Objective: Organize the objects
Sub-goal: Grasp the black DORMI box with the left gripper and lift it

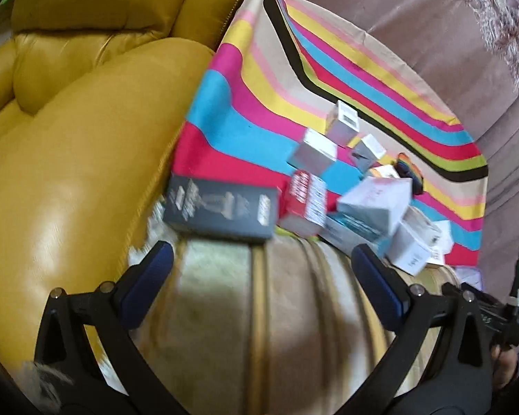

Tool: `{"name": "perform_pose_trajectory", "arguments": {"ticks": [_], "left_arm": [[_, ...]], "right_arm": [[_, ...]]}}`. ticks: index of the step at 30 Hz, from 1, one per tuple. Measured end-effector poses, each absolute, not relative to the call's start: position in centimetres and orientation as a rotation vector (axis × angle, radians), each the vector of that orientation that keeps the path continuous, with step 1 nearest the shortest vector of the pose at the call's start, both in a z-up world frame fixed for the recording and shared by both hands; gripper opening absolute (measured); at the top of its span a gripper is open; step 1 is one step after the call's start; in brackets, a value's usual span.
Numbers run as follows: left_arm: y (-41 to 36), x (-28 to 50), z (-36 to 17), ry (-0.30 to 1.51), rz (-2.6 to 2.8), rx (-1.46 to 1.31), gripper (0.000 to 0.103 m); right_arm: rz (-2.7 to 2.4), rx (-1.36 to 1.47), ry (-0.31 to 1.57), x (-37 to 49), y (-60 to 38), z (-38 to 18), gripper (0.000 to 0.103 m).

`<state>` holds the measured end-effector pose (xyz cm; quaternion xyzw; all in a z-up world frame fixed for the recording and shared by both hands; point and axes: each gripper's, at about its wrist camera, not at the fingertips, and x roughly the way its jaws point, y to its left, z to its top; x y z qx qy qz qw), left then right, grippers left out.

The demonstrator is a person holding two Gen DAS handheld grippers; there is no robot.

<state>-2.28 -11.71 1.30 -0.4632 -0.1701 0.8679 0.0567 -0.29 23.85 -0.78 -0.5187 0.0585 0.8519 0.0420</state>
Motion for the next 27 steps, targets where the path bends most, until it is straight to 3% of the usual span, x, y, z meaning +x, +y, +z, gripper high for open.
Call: {"name": "perform_pose_trajectory", "arguments": {"ticks": [13, 17, 23, 27], "left_arm": [[-12.2, -7.2, -2.2, -0.396, 2.545, -1.565, 0.103], [-12.1, -7.5, -2.2, -0.391, 2.559, -1.568, 0.088], [-11.8, -7.0, -1.6, -0.346, 2.612, -1.534, 0.088], [-11.9, -5.9, 0.0, -0.37, 2.686, -1.441, 0.088]], "right_arm": [[2.609, -1.582, 0.192, -0.5, 23.9, -0.8, 0.103], [2.608, -1.583, 0.198, -0.7, 23.9, -0.8, 0.103], [2.613, -1.581, 0.214, -0.6, 24.0, -0.8, 0.103], [2.654, -1.572, 0.328, -0.2, 25.3, -0.1, 0.103]]}}
